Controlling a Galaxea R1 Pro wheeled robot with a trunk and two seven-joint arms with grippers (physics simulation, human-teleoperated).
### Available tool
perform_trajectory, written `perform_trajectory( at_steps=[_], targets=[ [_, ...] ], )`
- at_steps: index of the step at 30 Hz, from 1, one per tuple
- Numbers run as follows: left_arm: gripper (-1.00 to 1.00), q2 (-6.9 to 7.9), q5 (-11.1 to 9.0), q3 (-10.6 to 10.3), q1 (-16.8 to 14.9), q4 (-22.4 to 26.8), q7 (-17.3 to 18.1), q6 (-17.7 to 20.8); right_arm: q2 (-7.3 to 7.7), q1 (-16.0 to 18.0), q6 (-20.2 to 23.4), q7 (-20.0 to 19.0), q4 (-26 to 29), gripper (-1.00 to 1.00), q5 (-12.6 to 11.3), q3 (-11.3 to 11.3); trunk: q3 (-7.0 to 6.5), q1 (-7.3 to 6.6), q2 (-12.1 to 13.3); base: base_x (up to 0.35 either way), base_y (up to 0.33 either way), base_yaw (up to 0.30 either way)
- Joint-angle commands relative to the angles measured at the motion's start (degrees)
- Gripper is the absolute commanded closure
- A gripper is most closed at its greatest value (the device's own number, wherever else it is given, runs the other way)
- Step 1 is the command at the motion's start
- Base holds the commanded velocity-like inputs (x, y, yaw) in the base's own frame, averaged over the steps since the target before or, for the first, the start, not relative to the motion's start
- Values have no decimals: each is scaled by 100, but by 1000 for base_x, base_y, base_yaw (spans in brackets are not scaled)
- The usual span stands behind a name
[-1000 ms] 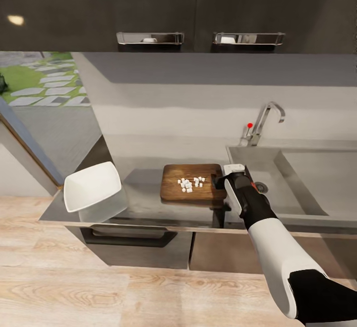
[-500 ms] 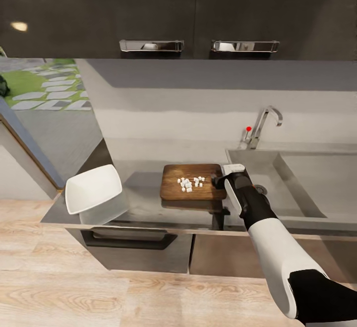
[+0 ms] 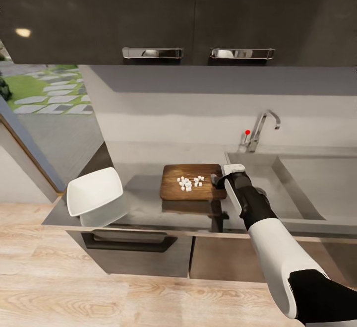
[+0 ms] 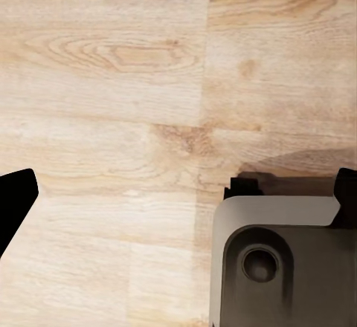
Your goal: In the kitchen, take the Vidalia onion out of the sink, dice it on the chopping board with the paring knife, put the diced onion into the bowl on the countertop, then place both the paring knife and the chopping board into the sink.
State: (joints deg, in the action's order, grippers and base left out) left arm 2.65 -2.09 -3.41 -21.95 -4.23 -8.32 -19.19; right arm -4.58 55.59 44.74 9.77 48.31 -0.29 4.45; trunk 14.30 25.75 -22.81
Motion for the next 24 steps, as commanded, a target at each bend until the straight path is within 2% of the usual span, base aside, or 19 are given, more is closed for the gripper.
perform_trajectory(
  at_steps=[1,24],
  targets=[
    [-100,-2,-20,-37,-11,-25,-13,-41,1,5,28,25,3,100,-7,12,2,4,-11,0,0,0],
    [-100,7,-20,-37,-11,-25,-12,-41,1,5,28,25,3,100,-14,12,-206,4,-11,0,8,0]
  ],
)
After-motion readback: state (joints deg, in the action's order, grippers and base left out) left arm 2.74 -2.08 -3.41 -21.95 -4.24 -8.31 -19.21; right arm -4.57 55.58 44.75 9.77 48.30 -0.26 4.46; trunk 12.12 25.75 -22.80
